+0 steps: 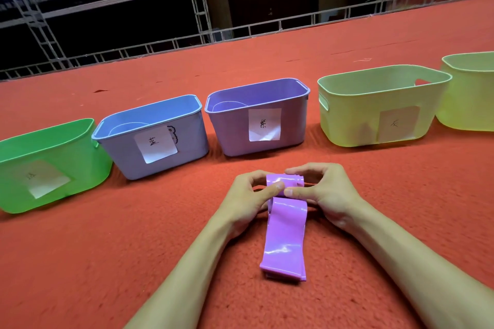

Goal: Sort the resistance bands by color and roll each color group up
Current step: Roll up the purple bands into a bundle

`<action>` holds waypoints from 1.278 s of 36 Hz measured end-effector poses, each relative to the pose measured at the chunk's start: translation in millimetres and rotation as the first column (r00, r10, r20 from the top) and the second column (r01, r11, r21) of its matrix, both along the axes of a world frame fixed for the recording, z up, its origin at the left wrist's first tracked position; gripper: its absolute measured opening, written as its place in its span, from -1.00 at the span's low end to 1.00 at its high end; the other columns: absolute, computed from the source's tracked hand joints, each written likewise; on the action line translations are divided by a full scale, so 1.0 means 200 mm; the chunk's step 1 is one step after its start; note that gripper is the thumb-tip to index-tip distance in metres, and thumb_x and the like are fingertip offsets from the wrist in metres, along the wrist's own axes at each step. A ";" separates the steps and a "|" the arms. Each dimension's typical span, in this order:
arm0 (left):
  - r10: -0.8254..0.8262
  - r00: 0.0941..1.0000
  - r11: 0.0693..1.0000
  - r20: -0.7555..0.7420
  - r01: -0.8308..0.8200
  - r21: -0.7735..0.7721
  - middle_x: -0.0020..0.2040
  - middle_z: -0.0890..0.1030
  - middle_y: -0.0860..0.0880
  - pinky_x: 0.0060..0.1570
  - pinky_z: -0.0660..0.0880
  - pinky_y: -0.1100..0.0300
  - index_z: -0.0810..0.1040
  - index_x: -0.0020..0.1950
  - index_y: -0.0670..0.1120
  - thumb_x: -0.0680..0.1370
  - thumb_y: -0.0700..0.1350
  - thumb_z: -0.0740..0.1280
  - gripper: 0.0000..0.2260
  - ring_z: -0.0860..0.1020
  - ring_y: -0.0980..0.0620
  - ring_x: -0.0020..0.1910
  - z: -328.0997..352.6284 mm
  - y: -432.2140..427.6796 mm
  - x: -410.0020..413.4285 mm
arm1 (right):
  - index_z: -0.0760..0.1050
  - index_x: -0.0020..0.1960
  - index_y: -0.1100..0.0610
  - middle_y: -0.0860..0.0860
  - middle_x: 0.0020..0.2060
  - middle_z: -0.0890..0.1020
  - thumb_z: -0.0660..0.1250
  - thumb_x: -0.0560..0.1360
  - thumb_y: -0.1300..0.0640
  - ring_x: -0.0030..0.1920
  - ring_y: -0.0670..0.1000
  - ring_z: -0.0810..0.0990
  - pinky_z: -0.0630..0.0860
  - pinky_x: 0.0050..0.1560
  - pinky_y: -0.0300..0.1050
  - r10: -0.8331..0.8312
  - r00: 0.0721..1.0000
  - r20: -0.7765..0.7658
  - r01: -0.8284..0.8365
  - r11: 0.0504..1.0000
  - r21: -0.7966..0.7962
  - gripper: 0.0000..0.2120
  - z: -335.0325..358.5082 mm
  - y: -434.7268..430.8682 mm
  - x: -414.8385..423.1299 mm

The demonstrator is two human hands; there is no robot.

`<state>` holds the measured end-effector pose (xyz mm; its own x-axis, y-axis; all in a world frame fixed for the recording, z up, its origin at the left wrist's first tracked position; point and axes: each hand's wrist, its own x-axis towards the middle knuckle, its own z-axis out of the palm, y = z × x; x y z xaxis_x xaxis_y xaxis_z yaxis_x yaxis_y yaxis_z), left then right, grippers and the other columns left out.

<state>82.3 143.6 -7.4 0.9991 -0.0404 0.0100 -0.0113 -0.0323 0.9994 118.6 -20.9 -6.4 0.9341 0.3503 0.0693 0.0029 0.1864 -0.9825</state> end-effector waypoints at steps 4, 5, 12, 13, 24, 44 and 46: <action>0.062 0.998 0.998 0.016 -0.062 0.006 -0.05 0.63 -0.25 -0.45 0.43 0.27 0.61 0.06 -0.23 0.52 -0.20 0.41 -0.84 0.57 -0.06 -0.31 -0.01 0.00 0.00 | 0.60 0.09 0.22 0.16 -0.13 0.71 0.47 0.27 0.50 -0.21 0.06 0.67 0.61 -0.29 -0.15 0.030 0.999 -0.038 -0.029 0.999 0.039 -0.58 -0.01 0.01 0.00; 0.071 0.997 0.997 0.023 -0.071 0.007 -0.01 0.64 -0.25 -0.42 0.46 0.25 0.61 0.07 -0.21 0.51 -0.21 0.42 -0.83 0.59 -0.09 -0.26 -0.01 0.00 0.00 | 0.59 0.12 0.20 0.16 -0.11 0.71 0.47 0.28 0.50 -0.19 0.05 0.67 0.61 -0.27 -0.15 0.043 0.998 -0.046 -0.041 0.998 0.044 -0.55 -0.01 0.01 0.00; 0.104 0.992 0.994 0.076 -0.105 0.006 -0.01 0.67 -0.12 -0.35 0.53 0.17 0.61 0.08 -0.16 0.47 -0.27 0.45 -0.80 0.64 -0.05 -0.19 0.01 0.00 -0.01 | 0.54 0.20 0.24 0.16 -0.13 0.70 0.43 0.36 0.44 -0.25 -0.01 0.67 0.55 -0.34 -0.25 0.117 0.987 -0.108 -0.110 0.991 0.071 -0.58 0.00 0.01 0.00; 0.113 0.991 0.994 0.077 -0.114 0.001 -0.01 0.68 -0.12 -0.36 0.53 0.18 0.61 0.09 -0.15 0.47 -0.27 0.46 -0.79 0.64 -0.06 -0.18 0.01 0.00 -0.01 | 0.54 0.20 0.25 0.17 -0.14 0.69 0.42 0.38 0.42 -0.28 -0.02 0.67 0.53 -0.38 -0.27 0.120 0.986 -0.112 -0.112 0.991 0.076 -0.60 0.01 0.01 0.00; 0.166 0.951 0.984 0.259 -0.177 0.022 -0.01 0.69 -0.08 -0.14 0.60 0.13 0.62 0.06 -0.10 0.37 -0.28 0.50 -0.71 0.63 0.01 -0.01 -0.02 0.01 0.02 | 0.57 0.15 0.11 0.11 -0.13 0.71 0.41 0.43 0.31 -0.20 0.01 0.67 0.61 -0.31 -0.12 0.131 0.989 -0.070 -0.128 0.991 0.048 -0.69 0.03 0.02 -0.01; 0.119 0.897 0.984 0.425 -0.164 0.073 0.00 0.65 0.03 -0.02 0.52 0.26 0.60 0.02 -0.10 0.27 -0.32 0.48 -0.64 0.59 0.12 0.02 -0.05 0.03 0.05 | 0.58 0.16 0.11 0.18 -0.05 0.70 0.49 0.22 0.09 -0.14 0.06 0.67 0.60 -0.14 -0.07 0.069 0.989 -0.133 -0.053 0.992 0.116 -0.50 0.01 0.05 -0.01; 0.111 0.894 0.984 0.434 -0.161 0.081 -0.01 0.65 0.05 0.02 0.51 0.25 0.60 0.01 -0.09 0.26 -0.33 0.48 -0.64 0.59 0.11 0.04 -0.05 0.04 0.05 | 0.59 0.15 0.13 0.18 -0.06 0.70 0.49 0.24 0.14 -0.14 0.05 0.67 0.61 -0.13 -0.07 0.069 0.988 -0.138 -0.054 0.992 0.113 -0.53 0.01 0.05 -0.01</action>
<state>91.9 151.1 -17.9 0.8954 0.0695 0.4398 -0.4231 -0.1752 0.8890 115.7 -10.7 -4.7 0.9140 0.4052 -0.0207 -0.1489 0.2875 -0.9461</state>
